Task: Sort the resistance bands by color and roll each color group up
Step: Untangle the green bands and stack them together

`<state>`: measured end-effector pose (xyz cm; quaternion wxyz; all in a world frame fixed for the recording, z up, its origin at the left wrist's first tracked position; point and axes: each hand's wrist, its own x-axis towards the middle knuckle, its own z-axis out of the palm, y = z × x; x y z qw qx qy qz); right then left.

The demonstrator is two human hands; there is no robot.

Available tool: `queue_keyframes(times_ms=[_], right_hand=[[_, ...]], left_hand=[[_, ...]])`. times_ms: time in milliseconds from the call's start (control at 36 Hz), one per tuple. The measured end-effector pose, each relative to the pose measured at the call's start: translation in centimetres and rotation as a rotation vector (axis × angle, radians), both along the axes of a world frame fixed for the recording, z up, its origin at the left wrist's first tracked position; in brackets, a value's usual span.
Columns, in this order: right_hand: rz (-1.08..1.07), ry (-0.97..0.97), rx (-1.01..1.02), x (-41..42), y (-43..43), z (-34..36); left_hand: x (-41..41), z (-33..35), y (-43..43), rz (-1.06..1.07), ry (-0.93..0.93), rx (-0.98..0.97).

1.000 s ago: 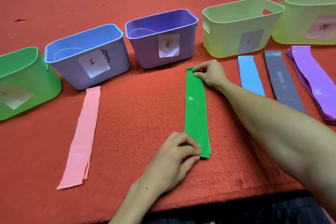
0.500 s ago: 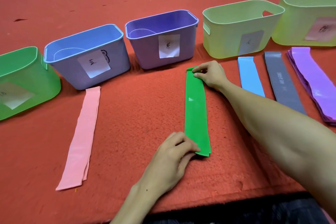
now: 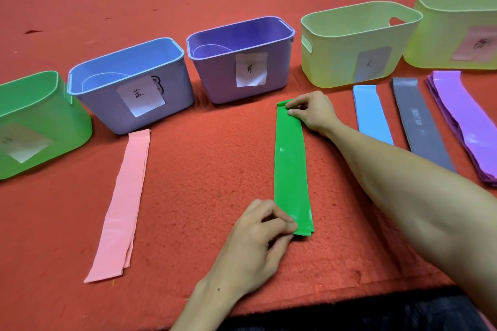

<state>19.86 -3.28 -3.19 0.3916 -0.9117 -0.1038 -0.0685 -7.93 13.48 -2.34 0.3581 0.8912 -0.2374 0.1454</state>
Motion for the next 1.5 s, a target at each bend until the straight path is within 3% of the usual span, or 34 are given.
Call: queue_keyframes(times_ms=[111, 222, 417, 722, 944, 1111, 1333, 1500], right_hand=[[-0.003, 0.003, 0.007, 0.1, 0.0, 0.0], [-0.003, 0.008, 0.001, 0.0, 0.0, 0.0], [0.003, 0.009, 0.005, 0.0, 0.0, 0.0], [0.005, 0.001, -0.004, -0.2, 0.1, 0.2], [-0.004, -0.001, -0.007, 0.0, 0.1, 0.1], [0.006, -0.020, -0.001, 0.0, 0.2, 0.0], [-0.001, -0.027, 0.008, 0.2, 0.1, -0.2], [-0.006, -0.035, 0.000, 0.2, 0.1, -0.3]], left_hand=[[0.0, 0.6, 0.0, 0.021, -0.062, -0.050], [0.1, 0.0, 0.2, 0.002, -0.044, 0.051], [-0.1, -0.6, 0.3, -0.019, 0.044, 0.087], [2.5, 3.4, 2.1, -0.250, 0.225, 0.168], [8.4, 4.8, 2.1, -0.192, 0.096, 0.115], [14.2, 3.1, 0.3, -0.046, 0.147, 0.345], [15.4, 0.2, -2.3, -0.093, 0.232, 0.710], [12.8, -0.1, -2.2, -0.067, 0.242, 0.769]])
